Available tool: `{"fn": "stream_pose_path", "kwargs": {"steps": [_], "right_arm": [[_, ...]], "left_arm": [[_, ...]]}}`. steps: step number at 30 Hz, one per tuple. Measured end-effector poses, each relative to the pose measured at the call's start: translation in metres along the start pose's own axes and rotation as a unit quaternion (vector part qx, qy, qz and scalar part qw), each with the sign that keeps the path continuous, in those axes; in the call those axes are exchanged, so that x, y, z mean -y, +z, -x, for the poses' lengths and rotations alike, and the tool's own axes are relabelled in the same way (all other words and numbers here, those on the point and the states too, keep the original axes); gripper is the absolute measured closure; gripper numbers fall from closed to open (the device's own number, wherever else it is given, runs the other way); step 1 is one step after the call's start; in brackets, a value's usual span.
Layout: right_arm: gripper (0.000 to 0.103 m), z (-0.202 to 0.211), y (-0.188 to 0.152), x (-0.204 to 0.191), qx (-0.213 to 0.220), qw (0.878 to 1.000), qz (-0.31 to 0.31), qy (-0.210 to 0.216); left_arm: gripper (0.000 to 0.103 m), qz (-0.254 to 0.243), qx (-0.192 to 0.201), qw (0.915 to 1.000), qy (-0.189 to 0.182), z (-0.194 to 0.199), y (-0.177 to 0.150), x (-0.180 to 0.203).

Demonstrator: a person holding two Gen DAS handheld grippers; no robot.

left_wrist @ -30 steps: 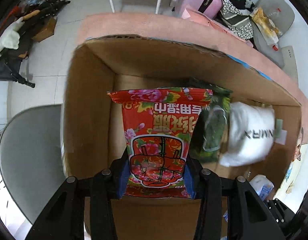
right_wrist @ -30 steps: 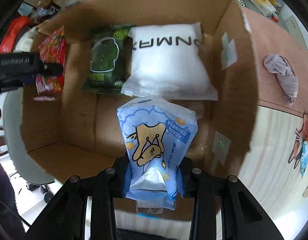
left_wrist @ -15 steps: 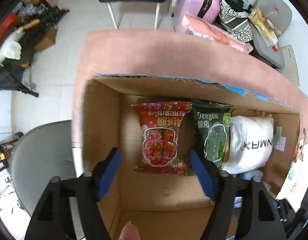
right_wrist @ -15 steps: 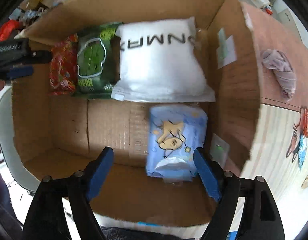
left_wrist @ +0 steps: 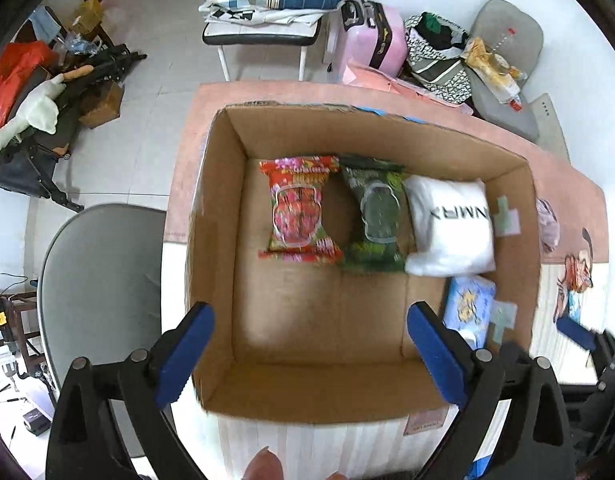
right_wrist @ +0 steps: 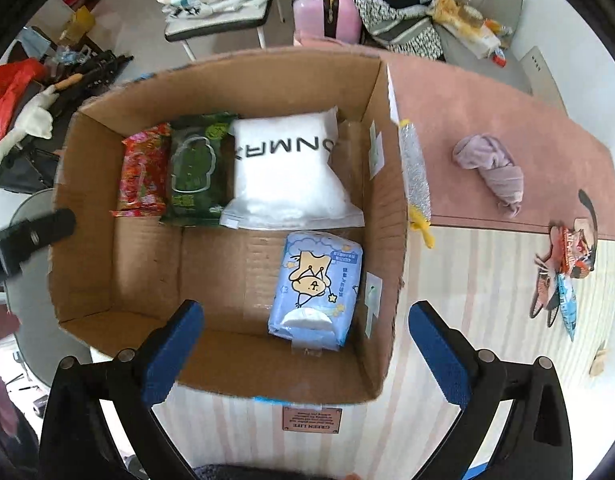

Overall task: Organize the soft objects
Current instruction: 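Lower both held packs into the box and open both tools, then grasp the lilac cloth with left tool while right tool grasps panda snack bag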

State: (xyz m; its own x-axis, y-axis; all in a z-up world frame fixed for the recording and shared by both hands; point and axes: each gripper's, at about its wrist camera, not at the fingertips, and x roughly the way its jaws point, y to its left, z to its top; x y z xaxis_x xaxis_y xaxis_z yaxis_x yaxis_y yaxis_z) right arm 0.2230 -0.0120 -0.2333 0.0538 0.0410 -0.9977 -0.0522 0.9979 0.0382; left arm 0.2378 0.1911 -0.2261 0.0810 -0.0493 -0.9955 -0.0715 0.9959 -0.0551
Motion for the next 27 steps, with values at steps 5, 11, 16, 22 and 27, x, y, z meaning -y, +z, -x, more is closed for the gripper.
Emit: {"fn": "stream_pose_path", "kwargs": {"steps": [5,11,16,22,27], "right_arm": [[0.000,0.036,-0.017,-0.001,0.038,0.999,0.008,0.006],[0.000,0.069,-0.039,0.002,0.066,0.997,0.015,0.028],[0.000,0.087,-0.051,0.012,0.075,0.995,0.016,0.067],[0.000,0.107,-0.055,0.056,0.126,0.990,0.015,0.063],[0.000,0.107,-0.050,0.143,0.125,0.992,-0.019,0.001]], "left_arm": [[0.004,0.004,0.038,0.9991,0.018,0.029,-0.035,0.004],[0.004,0.023,0.069,0.9968,0.035,0.058,-0.064,0.007],[0.004,0.035,0.083,0.9955,0.031,0.077,-0.073,0.020],[0.004,0.012,0.111,0.9935,0.025,0.099,-0.064,0.078],[0.004,-0.030,0.101,0.9944,0.002,0.089,-0.039,0.158]]}}
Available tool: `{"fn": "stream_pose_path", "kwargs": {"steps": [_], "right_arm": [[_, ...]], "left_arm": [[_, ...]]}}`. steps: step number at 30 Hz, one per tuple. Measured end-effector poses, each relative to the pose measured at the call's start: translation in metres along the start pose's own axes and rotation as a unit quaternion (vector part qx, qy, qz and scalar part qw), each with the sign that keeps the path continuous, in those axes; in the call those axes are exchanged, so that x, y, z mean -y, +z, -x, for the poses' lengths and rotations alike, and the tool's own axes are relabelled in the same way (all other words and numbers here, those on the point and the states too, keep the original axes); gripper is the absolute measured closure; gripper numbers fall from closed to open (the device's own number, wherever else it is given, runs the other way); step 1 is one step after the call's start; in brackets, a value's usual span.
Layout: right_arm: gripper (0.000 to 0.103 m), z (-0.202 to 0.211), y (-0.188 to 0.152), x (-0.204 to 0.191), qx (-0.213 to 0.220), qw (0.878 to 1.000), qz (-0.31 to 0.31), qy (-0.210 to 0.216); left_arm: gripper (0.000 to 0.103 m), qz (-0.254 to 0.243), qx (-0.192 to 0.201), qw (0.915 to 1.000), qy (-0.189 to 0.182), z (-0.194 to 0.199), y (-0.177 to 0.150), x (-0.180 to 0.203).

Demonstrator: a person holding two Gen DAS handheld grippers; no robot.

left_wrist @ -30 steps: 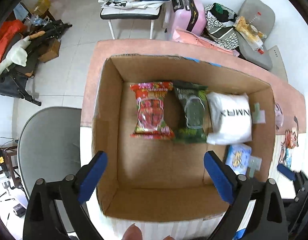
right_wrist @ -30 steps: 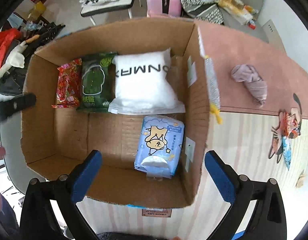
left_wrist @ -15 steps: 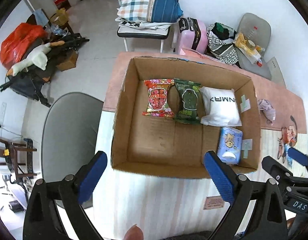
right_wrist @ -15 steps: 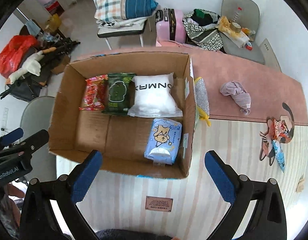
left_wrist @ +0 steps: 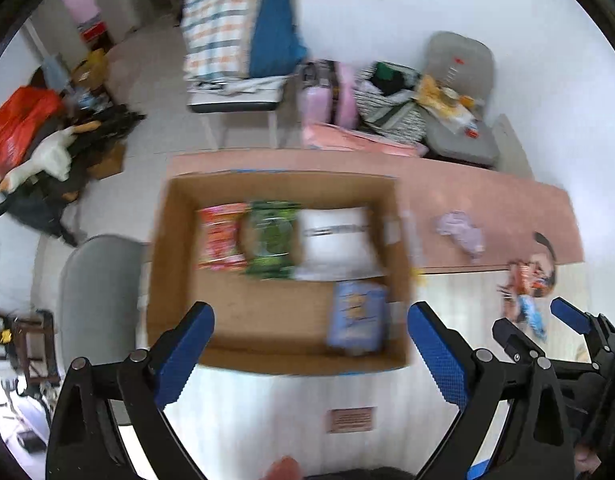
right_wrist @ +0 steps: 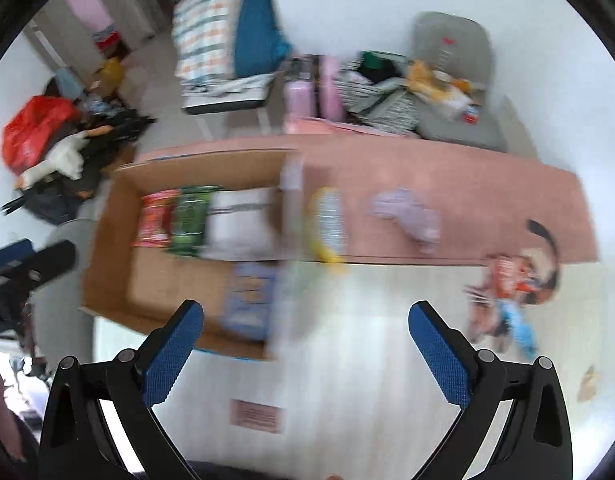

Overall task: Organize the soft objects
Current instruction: 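Grasp the lilac cloth with left tool while right tool grasps panda snack bag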

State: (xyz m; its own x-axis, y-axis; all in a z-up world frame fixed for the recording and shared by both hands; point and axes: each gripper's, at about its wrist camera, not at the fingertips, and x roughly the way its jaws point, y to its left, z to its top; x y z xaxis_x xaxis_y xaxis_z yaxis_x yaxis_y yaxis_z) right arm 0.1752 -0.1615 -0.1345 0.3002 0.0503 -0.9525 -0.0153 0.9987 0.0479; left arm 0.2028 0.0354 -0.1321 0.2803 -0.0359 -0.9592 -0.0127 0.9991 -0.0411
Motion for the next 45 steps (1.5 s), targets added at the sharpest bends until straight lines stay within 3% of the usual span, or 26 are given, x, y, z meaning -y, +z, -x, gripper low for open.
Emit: {"fn": "stream_pose_path", "kwargs": {"steps": [3,6,7,11,16,18,20,22,26,29,30,31,32,34,35,39,42,43,44,45], "right_arm": [[0.000,-0.014,0.006,0.079,-0.020,0.998,-0.055,-0.026],[0.000,-0.042,0.012,0.175,-0.050,0.985,-0.163,-0.031],[0.000,-0.058,0.011,0.214,-0.069,0.973,-0.221,-0.021],[0.000,-0.117,0.004,0.309,-0.108,0.921,-0.374,0.035],[0.010,-0.188,-0.002,0.358,-0.152,0.866,-0.473,0.056],[0.020,-0.209,-0.004,0.363,-0.173,0.856,-0.484,0.052],[0.032,-0.226,-0.005,0.365,-0.192,0.858,-0.475,0.041],[0.041,-0.234,-0.002,0.362,-0.203,0.871,-0.446,0.035],[0.047,-0.235,0.016,0.339,-0.214,0.931,-0.294,0.006],[0.048,-0.234,0.018,0.322,-0.227,0.955,-0.193,-0.010],[0.048,-0.233,0.018,0.320,-0.230,0.957,-0.175,-0.020],[0.047,-0.231,0.018,0.319,-0.230,0.959,-0.164,-0.028],[0.042,-0.228,0.017,0.320,-0.227,0.960,-0.162,-0.029],[0.028,-0.224,0.016,0.324,-0.217,0.960,-0.178,-0.017],[0.027,-0.222,0.017,0.328,-0.212,0.958,-0.191,-0.008],[0.027,-0.224,0.007,0.333,-0.212,0.953,-0.216,0.004],[0.027,-0.236,0.020,0.337,-0.209,0.953,-0.221,-0.008],[0.031,-0.236,0.017,0.336,-0.206,0.954,-0.219,-0.015],[0.052,-0.238,0.019,0.337,-0.207,0.954,-0.214,-0.024],[0.058,-0.243,0.032,0.334,-0.207,0.955,-0.208,-0.033]], "left_arm": [[0.004,-0.021,-0.028,0.9992,-0.022,-0.026,0.017,0.047],[0.004,-0.035,-0.079,0.9953,-0.045,-0.073,0.037,0.107],[0.004,-0.037,-0.096,0.9934,-0.051,-0.088,0.043,0.123],[0.004,-0.022,-0.157,0.9856,-0.059,-0.150,0.062,0.170],[0.004,0.021,-0.219,0.9736,-0.061,-0.215,0.080,0.199],[0.004,0.045,-0.239,0.9676,-0.069,-0.234,0.085,0.202],[0.004,0.069,-0.260,0.9597,-0.079,-0.255,0.091,0.206],[0.004,0.077,-0.277,0.9543,-0.082,-0.271,0.095,0.210],[0.004,0.086,-0.297,0.9478,-0.078,-0.297,0.103,0.218],[0.004,0.079,-0.304,0.9471,-0.064,-0.315,0.106,0.225],[0.004,0.075,-0.307,0.9470,-0.060,-0.320,0.106,0.229],[0.011,0.066,-0.309,0.9472,-0.053,-0.324,0.105,0.235],[0.024,0.058,-0.310,0.9479,-0.048,-0.327,0.104,0.239],[0.039,0.016,-0.309,0.9505,-0.031,-0.331,0.101,0.255],[0.049,-0.007,-0.307,0.9513,-0.030,-0.332,0.098,0.263],[0.053,-0.123,-0.271,0.9546,0.017,-0.328,0.083,0.298],[0.059,-0.150,-0.250,0.9562,0.022,-0.322,0.078,0.308],[0.059,-0.152,-0.247,0.9568,0.022,-0.320,0.076,0.309],[0.060,-0.151,-0.243,0.9578,0.022,-0.319,0.074,0.309],[0.060,-0.149,-0.239,0.9591,0.024,-0.316,0.072,0.308]]}}
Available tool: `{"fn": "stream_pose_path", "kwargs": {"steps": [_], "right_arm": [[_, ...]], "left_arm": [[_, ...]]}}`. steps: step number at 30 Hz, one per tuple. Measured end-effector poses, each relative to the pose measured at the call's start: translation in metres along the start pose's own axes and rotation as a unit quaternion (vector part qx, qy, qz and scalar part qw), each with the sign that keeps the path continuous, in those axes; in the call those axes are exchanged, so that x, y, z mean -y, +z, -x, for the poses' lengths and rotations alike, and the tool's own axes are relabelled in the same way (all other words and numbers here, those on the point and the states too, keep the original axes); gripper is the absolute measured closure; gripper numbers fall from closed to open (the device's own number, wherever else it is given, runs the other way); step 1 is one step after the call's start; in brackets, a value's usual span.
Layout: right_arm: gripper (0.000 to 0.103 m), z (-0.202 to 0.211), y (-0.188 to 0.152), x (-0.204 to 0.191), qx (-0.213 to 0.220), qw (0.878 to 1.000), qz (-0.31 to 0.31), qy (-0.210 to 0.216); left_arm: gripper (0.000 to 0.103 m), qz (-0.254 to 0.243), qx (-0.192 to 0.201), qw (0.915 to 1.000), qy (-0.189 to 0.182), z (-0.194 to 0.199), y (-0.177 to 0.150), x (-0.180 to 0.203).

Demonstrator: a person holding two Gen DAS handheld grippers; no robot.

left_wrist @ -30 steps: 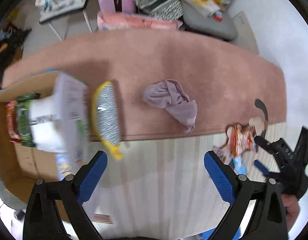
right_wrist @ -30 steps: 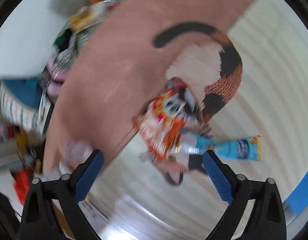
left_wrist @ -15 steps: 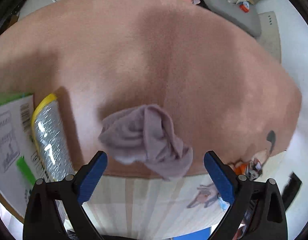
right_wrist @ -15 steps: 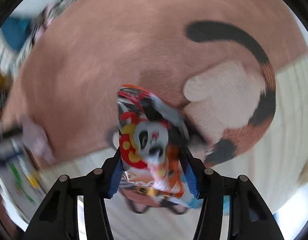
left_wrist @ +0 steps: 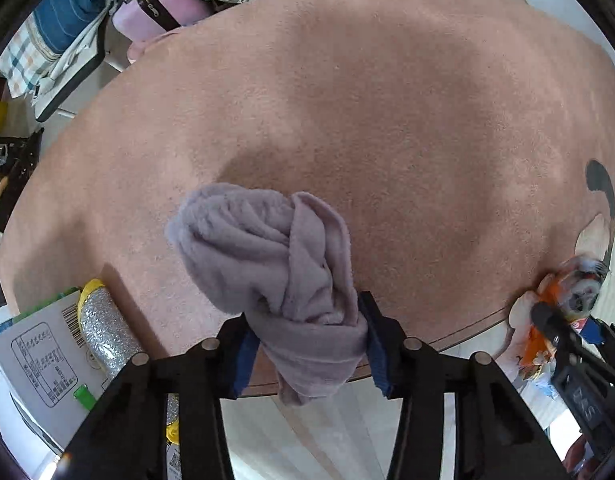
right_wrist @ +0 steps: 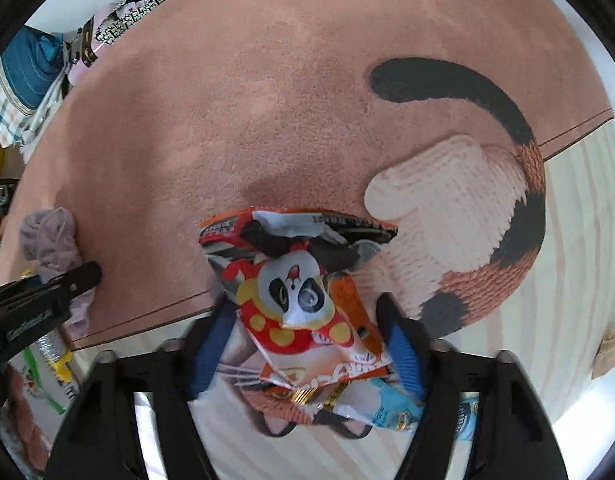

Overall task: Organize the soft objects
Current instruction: 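Grasp the lilac cloth with left tool while right tool grasps panda snack bag, then place the cloth and panda bag into the box, opening both tools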

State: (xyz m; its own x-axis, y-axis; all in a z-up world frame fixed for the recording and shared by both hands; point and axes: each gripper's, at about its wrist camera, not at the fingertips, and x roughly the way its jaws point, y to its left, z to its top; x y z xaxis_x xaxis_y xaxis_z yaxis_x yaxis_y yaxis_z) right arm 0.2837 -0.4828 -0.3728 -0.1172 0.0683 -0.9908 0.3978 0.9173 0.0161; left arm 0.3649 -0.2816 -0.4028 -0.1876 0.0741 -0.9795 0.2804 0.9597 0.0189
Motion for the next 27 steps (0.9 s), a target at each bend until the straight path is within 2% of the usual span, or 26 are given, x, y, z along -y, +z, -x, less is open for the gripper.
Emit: {"fn": "stream_pose_path", "kwargs": {"steps": [2,6,11,14,18,20,21,23,27], "right_arm": [[0.062,0.005,-0.006,-0.002,0.012,1.000,0.005,0.002],[0.064,0.029,-0.025,-0.010,0.040,0.999,0.012,0.014],[0.064,0.076,-0.066,-0.040,0.078,0.994,0.040,0.066],[0.064,0.113,-0.096,-0.069,0.096,0.988,0.063,0.102],[0.064,0.145,-0.151,-0.136,0.104,0.978,0.097,0.154],[0.064,0.161,-0.182,-0.187,0.099,0.972,0.121,0.177],[0.064,0.164,-0.195,-0.208,0.093,0.968,0.133,0.189],[0.064,0.163,-0.219,-0.252,0.079,0.963,0.156,0.203],[0.064,0.148,-0.255,-0.332,0.049,0.959,0.204,0.192]], "left_arm": [[0.060,0.004,0.011,0.9999,-0.009,0.006,-0.010,-0.002],[0.060,-0.002,0.037,0.9987,-0.035,0.035,-0.040,-0.017],[0.060,-0.004,0.091,0.9938,-0.064,0.093,-0.091,-0.043],[0.060,0.006,0.132,0.9884,-0.074,0.132,-0.131,-0.073],[0.060,0.032,0.169,0.9819,-0.079,0.168,-0.188,-0.143],[0.060,0.047,0.171,0.9810,-0.079,0.175,-0.204,-0.176],[0.060,0.059,0.167,0.9810,-0.079,0.177,-0.217,-0.202],[0.060,0.079,0.159,0.9809,-0.079,0.174,-0.236,-0.229],[0.060,0.122,0.118,0.9820,-0.083,0.145,-0.259,-0.303]]}}
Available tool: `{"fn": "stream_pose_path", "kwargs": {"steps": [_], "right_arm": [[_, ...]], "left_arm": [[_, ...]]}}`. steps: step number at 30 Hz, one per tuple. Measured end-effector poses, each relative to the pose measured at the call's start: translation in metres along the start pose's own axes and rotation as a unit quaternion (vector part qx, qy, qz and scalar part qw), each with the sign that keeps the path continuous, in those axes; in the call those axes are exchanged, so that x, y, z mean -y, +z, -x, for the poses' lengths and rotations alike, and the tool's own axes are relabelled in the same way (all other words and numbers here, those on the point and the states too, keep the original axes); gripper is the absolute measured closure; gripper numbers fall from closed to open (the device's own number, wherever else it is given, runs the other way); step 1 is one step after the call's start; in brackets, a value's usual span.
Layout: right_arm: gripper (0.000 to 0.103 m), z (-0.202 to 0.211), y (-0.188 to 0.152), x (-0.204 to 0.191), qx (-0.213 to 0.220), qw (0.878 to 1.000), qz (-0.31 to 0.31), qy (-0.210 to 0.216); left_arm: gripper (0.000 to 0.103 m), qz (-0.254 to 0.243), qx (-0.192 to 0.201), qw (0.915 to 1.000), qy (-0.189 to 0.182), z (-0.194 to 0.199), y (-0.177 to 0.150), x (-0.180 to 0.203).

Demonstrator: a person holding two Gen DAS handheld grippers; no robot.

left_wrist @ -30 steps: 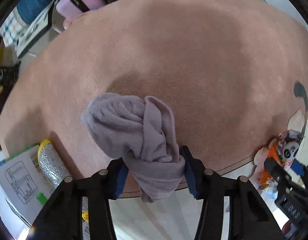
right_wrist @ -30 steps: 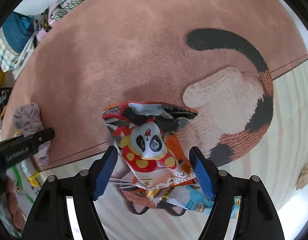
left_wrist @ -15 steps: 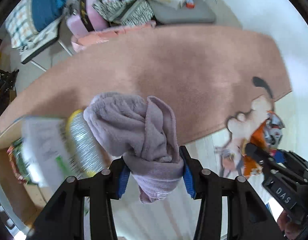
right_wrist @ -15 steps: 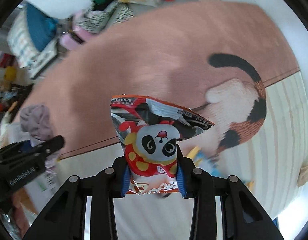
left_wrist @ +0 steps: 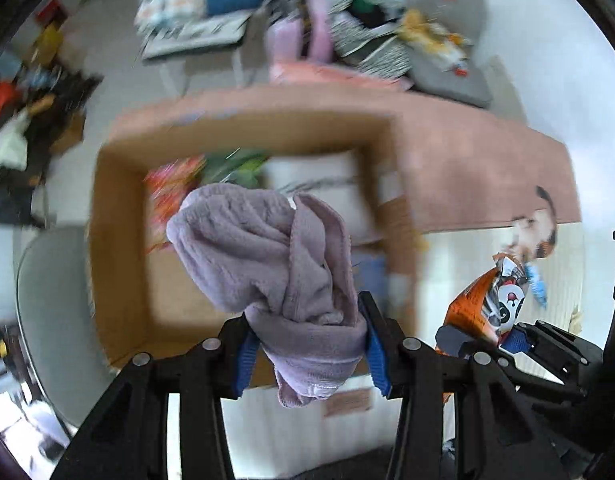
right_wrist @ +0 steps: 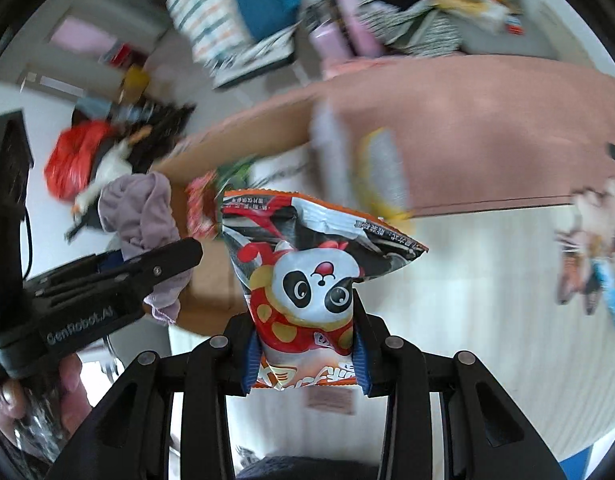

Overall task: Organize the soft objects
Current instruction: 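Place the cloth and panda bag into the box, opening both tools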

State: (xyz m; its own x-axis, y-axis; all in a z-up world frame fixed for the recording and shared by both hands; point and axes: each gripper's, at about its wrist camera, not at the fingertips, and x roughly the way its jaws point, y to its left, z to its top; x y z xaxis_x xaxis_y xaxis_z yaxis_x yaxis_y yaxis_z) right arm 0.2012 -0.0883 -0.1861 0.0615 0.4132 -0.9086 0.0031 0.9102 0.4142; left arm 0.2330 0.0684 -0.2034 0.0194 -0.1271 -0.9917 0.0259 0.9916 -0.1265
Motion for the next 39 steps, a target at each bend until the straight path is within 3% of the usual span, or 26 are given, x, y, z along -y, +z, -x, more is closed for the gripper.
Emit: {"fn": "stream_pose_path", "kwargs": {"steps": [4,7,10,16,22,25,35,39], "right_arm": [[0.064,-0.055,-0.002,-0.048,-0.044,0.999,0.021,-0.017],[0.064,-0.093,0.002,-0.064,-0.068,0.997,0.021,-0.033],[0.064,-0.130,0.007,-0.068,-0.089,0.995,0.009,-0.043],[0.064,-0.164,0.019,-0.065,-0.105,0.992,-0.005,-0.065],[0.060,-0.185,0.027,-0.054,-0.114,0.989,-0.014,-0.096],[0.030,-0.182,0.029,-0.051,-0.108,0.990,-0.022,-0.092],[0.030,-0.146,0.023,-0.061,-0.087,0.990,0.000,-0.112],[0.027,-0.122,0.010,-0.062,-0.072,0.990,0.009,-0.122]], "left_arm": [[0.060,0.039,-0.082,0.9953,-0.033,-0.045,-0.003,-0.064],[0.060,0.054,-0.116,0.9907,-0.047,-0.073,0.001,-0.087],[0.060,0.065,-0.140,0.9856,-0.068,-0.097,0.008,-0.101],[0.060,0.071,-0.169,0.9787,-0.092,-0.127,0.018,-0.109],[0.055,0.070,-0.188,0.9766,-0.079,-0.137,0.020,-0.111],[0.053,0.068,-0.185,0.9773,-0.078,-0.130,0.014,-0.111],[0.042,0.066,-0.125,0.9876,-0.068,-0.072,-0.001,-0.108],[0.039,0.060,-0.082,0.9940,-0.040,-0.044,-0.017,-0.110]]}}
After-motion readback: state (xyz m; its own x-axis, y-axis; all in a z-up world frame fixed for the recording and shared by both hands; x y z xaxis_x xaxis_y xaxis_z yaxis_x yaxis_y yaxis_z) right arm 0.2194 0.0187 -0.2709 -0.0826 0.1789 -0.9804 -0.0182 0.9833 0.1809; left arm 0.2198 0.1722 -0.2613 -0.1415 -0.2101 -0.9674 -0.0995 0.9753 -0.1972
